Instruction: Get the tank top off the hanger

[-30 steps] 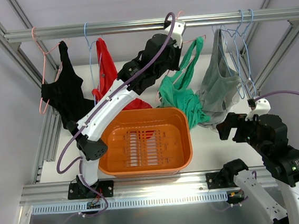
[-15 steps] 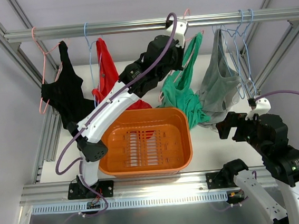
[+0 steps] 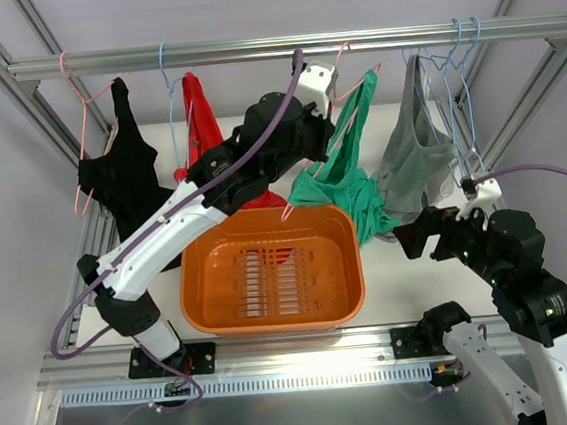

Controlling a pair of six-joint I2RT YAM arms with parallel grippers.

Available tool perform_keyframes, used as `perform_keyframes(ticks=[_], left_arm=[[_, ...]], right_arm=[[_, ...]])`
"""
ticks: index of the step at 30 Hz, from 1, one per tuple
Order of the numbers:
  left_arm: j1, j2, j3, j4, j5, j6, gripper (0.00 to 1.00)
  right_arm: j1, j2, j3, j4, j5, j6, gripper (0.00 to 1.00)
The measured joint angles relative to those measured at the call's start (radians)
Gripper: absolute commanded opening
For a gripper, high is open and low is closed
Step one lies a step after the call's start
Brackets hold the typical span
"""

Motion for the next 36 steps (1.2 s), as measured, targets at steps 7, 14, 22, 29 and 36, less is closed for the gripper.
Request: perform_keyframes(ticks=[7, 14, 22, 29, 36], left_arm=[[0.0, -0.137, -0.156, 0.03, 0.151, 0.003, 0.0], [0.0, -0.208, -0.23, 0.05, 0.274, 0.012, 0.0], [0.0, -0.243, -0.275, 0.055, 0.349, 0.0, 0.0], [0.0, -0.297, -0.322, 0.056, 0.389, -0.037, 0.0], [0.0, -0.315, -0.328, 0.057, 0.429, -0.049, 0.0]], right_arm=[[0.0, 0.107, 0.033, 0.112, -0.054, -0.016, 0.88], [0.0, 0.292, 0.166, 0.198, -0.034, -0.064, 0.71], [-0.006, 0.477, 0.329, 0.282, -0.021, -0.134, 0.62], [-0.013, 0.547, 0.379, 0.344, -0.072, -0.171, 0.54], [-0.014, 0.561, 0.379, 0.426, -0.108, -0.2, 0.58]])
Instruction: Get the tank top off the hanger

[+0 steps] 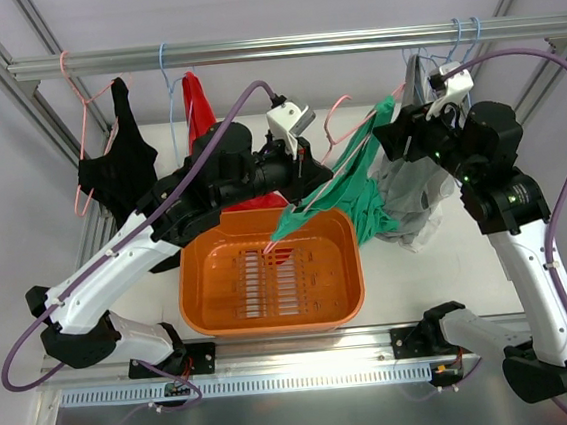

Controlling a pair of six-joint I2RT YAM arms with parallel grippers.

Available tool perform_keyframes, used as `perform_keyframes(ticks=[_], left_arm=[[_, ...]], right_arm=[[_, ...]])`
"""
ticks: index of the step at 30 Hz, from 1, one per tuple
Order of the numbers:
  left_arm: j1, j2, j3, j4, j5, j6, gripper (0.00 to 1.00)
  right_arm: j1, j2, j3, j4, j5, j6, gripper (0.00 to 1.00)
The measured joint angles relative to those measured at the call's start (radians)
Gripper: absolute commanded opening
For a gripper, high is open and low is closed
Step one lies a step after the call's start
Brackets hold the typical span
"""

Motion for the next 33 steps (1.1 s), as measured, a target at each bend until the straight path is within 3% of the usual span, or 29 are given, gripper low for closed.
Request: perform_keyframes(ticks=[2, 3, 4, 5, 6, 16, 23, 33], left_arm=[[0.0, 0.0, 0.0, 0.0, 0.007, -0.002, 0.0], [0.0, 0.0, 0.0, 0.0, 0.008, -0.003, 0.0], [0.0, 0.0, 0.0, 0.0, 0.009, -0.005, 0.0], [0.0, 0.0, 0.0, 0.0, 0.009, -0.006, 0.0], [0.0, 0.0, 0.0, 0.0, 0.008, -0.007, 0.0], [0.0, 0.0, -0.004, 0.0, -0.02, -0.005, 0.0], [0.0, -0.003, -0.04, 0.011, -0.048, 0.014, 0.0], [0.0, -0.015, -0.046, 0.013, 0.018, 0.046, 0.0]], right_arm=[[0.0, 0.003, 0.0, 0.025, -0.008, -0.007, 0.53], [0.0, 0.007, 0.0, 0.04, -0.011, -0.011, 0.35], [-0.001, 0.013, 0.0, 0.055, -0.013, -0.014, 0.35], [-0.001, 0.02, 0.0, 0.063, -0.014, -0.021, 0.29], [-0.002, 0.027, 0.0, 0.071, -0.014, -0.025, 0.01], [-0.019, 0.032, -0.013, 0.089, 0.0, -0.034, 0.0], [-0.111, 0.033, 0.002, 0.084, 0.073, -0.034, 0.0], [-0.195, 0.217, 0.241, 0.045, 0.098, -0.034, 0.0]])
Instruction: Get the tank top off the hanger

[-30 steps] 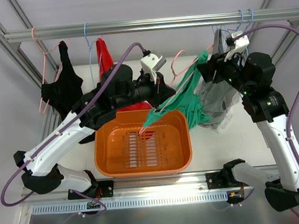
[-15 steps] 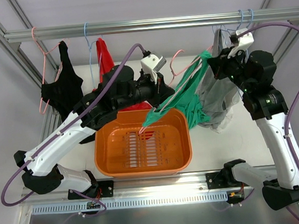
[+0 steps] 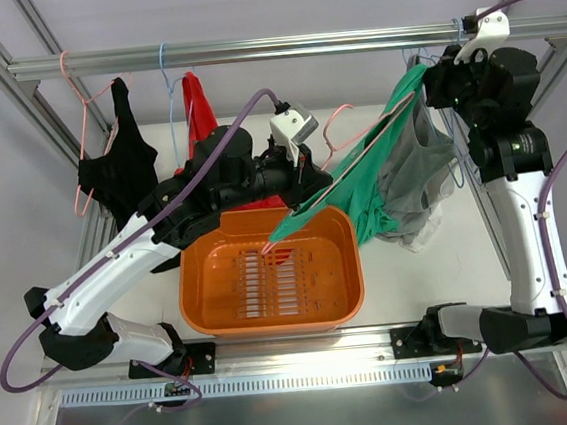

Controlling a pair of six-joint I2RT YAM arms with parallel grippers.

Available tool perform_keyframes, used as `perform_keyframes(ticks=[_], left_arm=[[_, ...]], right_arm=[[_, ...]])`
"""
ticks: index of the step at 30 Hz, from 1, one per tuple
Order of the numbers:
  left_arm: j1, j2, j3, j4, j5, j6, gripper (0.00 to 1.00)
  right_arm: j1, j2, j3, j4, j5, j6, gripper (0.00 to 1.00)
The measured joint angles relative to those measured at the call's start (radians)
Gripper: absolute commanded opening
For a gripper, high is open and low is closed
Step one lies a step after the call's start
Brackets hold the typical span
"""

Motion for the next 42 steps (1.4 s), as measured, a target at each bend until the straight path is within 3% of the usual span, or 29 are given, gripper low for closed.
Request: perform_keyframes(ticks=[9, 13, 21, 26, 31, 34, 37, 42], left_arm=[[0.0, -0.003, 0.043, -0.002, 0.059, 0.034, 0.0], [0.0, 0.041, 0.154, 0.01, 0.064, 0.048, 0.0], [0.0, 0.144, 0.232, 0.308, 0.031, 0.047, 0.0], [0.0, 0.265, 0.295, 0.56, 0.028, 0.047, 0.0], [0.0, 0.484, 0.57, 0.698, -0.033, 0.053, 0.0], [0.001, 0.547, 0.646, 0.728, -0.093, 0.077, 0.0], [0.011, 0.524, 0.597, 0.72, -0.144, 0.092, 0.0], [0.022, 0.322, 0.29, 0.695, -0.219, 0.132, 0.0]], right_arm=[[-0.061, 0.097, 0.128, -0.117, -0.019, 0.011, 0.0], [-0.062, -0.008, 0.012, -0.128, -0.06, 0.044, 0.0], [-0.067, -0.274, -0.063, -0.203, -0.059, 0.061, 0.0], [-0.072, -0.307, 0.103, -0.339, 0.052, 0.055, 0.0], [-0.075, -0.294, 0.314, -0.505, 0.217, 0.031, 0.0], [-0.075, -0.3, 0.388, -0.576, 0.309, 0.014, 0.0], [-0.073, -0.317, 0.402, -0.621, 0.379, -0.001, 0.0], [-0.068, -0.345, 0.38, -0.657, 0.367, -0.008, 0.0]])
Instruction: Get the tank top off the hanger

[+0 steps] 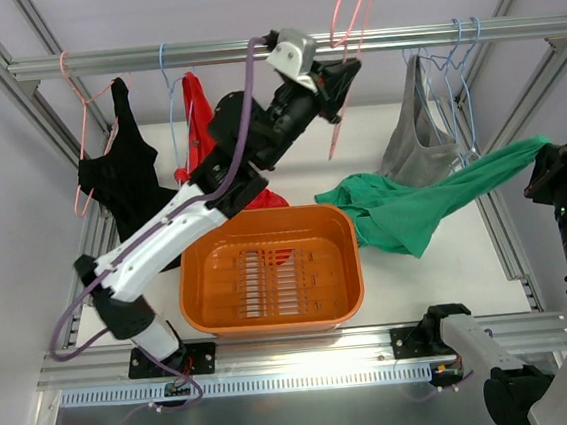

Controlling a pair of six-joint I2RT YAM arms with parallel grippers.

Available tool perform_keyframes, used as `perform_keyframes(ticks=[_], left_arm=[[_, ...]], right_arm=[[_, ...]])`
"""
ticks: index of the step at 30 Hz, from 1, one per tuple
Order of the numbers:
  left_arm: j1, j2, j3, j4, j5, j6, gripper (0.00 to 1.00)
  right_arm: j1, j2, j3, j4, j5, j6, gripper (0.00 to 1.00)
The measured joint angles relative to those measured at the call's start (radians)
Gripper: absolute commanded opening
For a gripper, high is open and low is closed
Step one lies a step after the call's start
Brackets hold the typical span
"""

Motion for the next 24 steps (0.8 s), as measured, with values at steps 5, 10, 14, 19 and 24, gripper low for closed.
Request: perform_keyframes(ticks=[5, 10, 14, 19, 24], left_arm=[[0.005, -0.248, -0.277, -0.068, -0.08, -0.008, 0.0], [0.005, -0.404, -0.381, -0.177, -0.143, -0.064, 0.0], [0.005, -0.436, -0.398, -0.261, -0.166, -0.117, 0.0], [0.004, -0.417, -0.401, -0.378, -0.171, -0.174, 0.0], [-0.013, -0.37, -0.377, -0.454, -0.21, -0.209, 0.0]], right_arm=[[0.0, -0.089, -0.161, 0.003, -0.174, -0.007, 0.0], [0.001, -0.216, -0.409, 0.008, -0.402, 0.013, 0.0], [0.002, -0.318, -0.762, 0.062, -0.567, 0.056, 0.0], [0.002, -0.344, -1.057, 0.064, -0.624, 0.087, 0.0], [0.002, -0.381, -1.172, 0.069, -0.643, 0.117, 0.42]])
